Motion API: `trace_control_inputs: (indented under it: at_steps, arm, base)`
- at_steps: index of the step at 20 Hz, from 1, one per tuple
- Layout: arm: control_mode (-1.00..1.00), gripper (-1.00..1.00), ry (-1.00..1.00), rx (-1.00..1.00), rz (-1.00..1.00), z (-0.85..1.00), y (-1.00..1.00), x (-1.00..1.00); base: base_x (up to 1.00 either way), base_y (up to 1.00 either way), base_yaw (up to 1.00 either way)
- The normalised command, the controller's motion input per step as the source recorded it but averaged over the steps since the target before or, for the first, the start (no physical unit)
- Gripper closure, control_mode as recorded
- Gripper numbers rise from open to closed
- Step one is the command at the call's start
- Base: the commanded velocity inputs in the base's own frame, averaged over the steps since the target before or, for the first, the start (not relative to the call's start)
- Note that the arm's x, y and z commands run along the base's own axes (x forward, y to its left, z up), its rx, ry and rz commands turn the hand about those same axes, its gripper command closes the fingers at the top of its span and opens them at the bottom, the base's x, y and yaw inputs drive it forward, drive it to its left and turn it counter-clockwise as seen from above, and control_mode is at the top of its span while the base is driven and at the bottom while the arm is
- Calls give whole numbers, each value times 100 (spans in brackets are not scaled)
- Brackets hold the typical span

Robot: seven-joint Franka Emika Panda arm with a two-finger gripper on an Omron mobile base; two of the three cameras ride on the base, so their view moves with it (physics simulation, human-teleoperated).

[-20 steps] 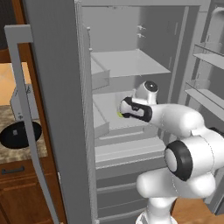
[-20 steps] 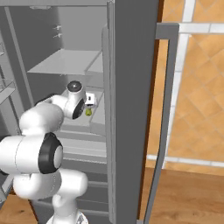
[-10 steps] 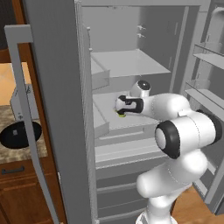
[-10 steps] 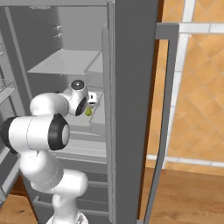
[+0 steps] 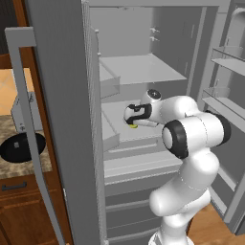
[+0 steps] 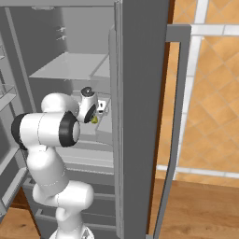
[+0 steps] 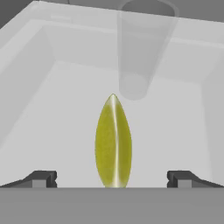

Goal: Grab a lemon wedge from the fridge and one ice cube from the ice bowl, and put them in the glass of lemonade.

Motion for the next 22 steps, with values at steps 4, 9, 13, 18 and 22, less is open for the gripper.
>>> trace_control_inputs:
  at_steps: [4, 9, 13, 18, 22]
  arm:
    - [-100, -100, 9, 0, 0, 0, 6, 19]
    - [-100, -100, 9, 0, 0, -11, 10, 31]
    - [-100, -100, 1, 0, 0, -29, 3, 11]
    - [-100, -100, 0, 0, 0, -28, 0, 4]
    - [-100, -100, 0, 0, 1, -29, 0, 1]
  base:
    - [0, 0, 0]
    - [0, 0, 0]
    - [0, 0, 0]
    - [0, 0, 0]
    - [0, 0, 0]
